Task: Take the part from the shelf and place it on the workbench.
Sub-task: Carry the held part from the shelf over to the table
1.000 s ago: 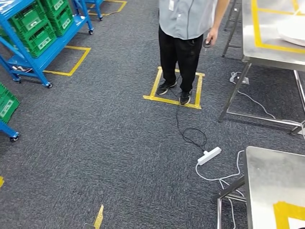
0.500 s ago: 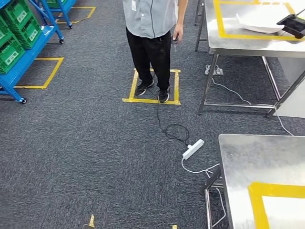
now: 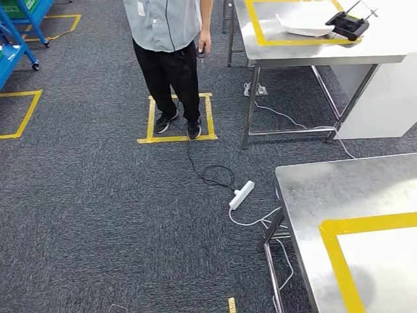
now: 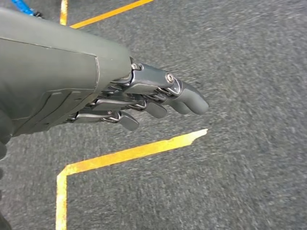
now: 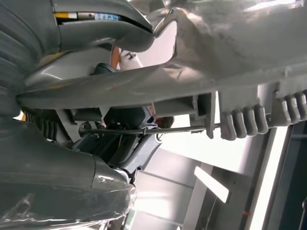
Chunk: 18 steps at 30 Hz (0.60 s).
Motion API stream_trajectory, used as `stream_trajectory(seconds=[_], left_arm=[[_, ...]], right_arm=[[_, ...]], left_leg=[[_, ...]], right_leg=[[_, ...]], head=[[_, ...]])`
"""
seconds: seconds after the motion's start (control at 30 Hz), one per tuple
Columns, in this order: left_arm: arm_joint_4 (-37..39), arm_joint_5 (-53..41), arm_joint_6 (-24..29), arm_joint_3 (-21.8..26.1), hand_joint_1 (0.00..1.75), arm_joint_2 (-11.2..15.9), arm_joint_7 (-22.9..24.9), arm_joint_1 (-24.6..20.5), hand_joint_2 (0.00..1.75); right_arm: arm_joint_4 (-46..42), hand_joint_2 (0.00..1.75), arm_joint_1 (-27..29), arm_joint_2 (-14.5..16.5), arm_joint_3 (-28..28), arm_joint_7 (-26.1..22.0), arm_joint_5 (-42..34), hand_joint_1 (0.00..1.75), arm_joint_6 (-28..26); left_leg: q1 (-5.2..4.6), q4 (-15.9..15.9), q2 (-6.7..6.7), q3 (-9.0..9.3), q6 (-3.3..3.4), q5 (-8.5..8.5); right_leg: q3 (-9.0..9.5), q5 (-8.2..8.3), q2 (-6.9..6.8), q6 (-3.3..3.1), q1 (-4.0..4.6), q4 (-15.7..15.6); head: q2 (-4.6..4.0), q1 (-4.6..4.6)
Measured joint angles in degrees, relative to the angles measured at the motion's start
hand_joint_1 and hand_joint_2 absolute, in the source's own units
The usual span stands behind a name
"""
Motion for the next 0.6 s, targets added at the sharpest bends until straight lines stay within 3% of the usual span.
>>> stream_trajectory(seconds=[0.07,0.1,0.17,0.23,0.33,0.4,0.43,0.5,0.57,0.6], left_arm=[[-0.03,-0.19,-0.04,0.29,0.0,-0.13,-0.11,-0.07,1.75],[-0.04,-0.25,-0.07,0.45,0.0,-0.17,-0.16,-0.09,1.75],[-0.08,-0.31,-0.08,0.7,0.0,-0.21,-0.22,-0.16,1.75],[-0.17,-0.35,-0.09,0.84,0.0,-0.25,-0.24,-0.28,1.75],[-0.26,-0.91,-0.37,1.16,0.0,-0.35,-0.36,-0.29,1.75],[-0.26,-1.56,-0.78,1.69,0.0,-0.51,-0.49,-0.23,1.75],[-0.26,-1.8,-0.92,1.96,0.0,-0.61,-0.54,-0.22,1.75],[-0.27,-2.08,-1.05,2.37,0.0,-0.74,-0.6,-0.23,1.75],[-0.3,-2.3,-1.12,2.77,0.0,-0.81,-0.63,-0.23,1.75],[-0.3,-2.4,-1.14,3.0,0.0,-0.86,-0.66,-0.26,1.75]], right_arm=[[-0.13,1.75,-0.06,0.19,-0.2,-0.2,-0.01,1.75,-0.01],[-0.2,1.75,-0.06,0.3,-0.33,-0.25,-0.03,1.75,-0.01],[-0.31,1.75,-0.02,0.54,-0.68,-0.29,-0.08,1.75,-0.02],[-0.39,1.75,-0.03,0.75,-0.95,-0.33,-0.09,1.75,-0.02],[-0.48,1.75,-0.2,1.19,-1.07,-0.96,-0.1,1.75,-0.02],[-0.49,1.75,-0.22,1.54,-1.32,-1.56,-0.11,1.75,-0.02],[-0.49,1.75,-0.19,1.64,-1.5,-1.71,-0.11,1.75,-0.02],[-0.5,1.75,-0.13,1.8,-1.78,-1.76,-0.08,1.75,-0.02],[-0.57,1.75,-0.12,1.95,-1.97,-1.76,0.03,1.75,-0.02],[-0.61,1.75,-0.09,1.99,-2.05,-1.77,0.09,1.75,-0.02]], left_leg=[[-0.24,0.37,0.86,0.06,-0.54,-0.31],[-0.35,0.54,1.23,0.09,-0.82,-0.41],[-0.42,0.71,1.97,0.15,-1.28,-0.51],[-0.22,1.95,0.89,-0.2,-1.92,-1.71],[0.3,10.61,-2.27,-3.97,-2.72,-6.9],[0.44,16.38,-2.68,-6.68,-2.78,-8.75],[0.46,16.79,-2.75,-6.92,-2.69,-8.08],[0.47,11.73,-3.56,-4.65,-2.26,-4.09],[0.51,4.6,-6.34,-1.5,-1.67,-0.83],[0.5,2.48,-7.42,-0.65,-1.47,-0.35]], right_leg=[[4.25,1.81,-1.51,-0.52,0.2,-6.9],[5.07,1.95,-1.76,-0.92,0.33,-8.29],[4.94,2.04,-0.85,-1.66,0.43,-8.43],[4.78,2.32,0.04,-2.16,0.23,-8.52],[4.53,2.64,1.28,-2.85,0.1,-8.58],[4.39,2.71,2.38,-3.03,0.17,-8.55],[4.38,2.73,3.0,-3.03,0.2,-8.53],[4.47,2.79,4.3,-2.95,0.2,-8.51],[4.33,2.94,5.52,-2.66,0.16,-8.41],[4.04,3.08,6.07,-2.39,0.08,-8.36]], head=[[0.0,-0.08],[0.0,-0.13],[0.0,-0.25],[0.0,-0.34],[0.0,-0.51],[0.0,-0.5],[0.0,-0.49],[0.0,-0.49],[0.0,-0.46],[0.0,-0.49]])
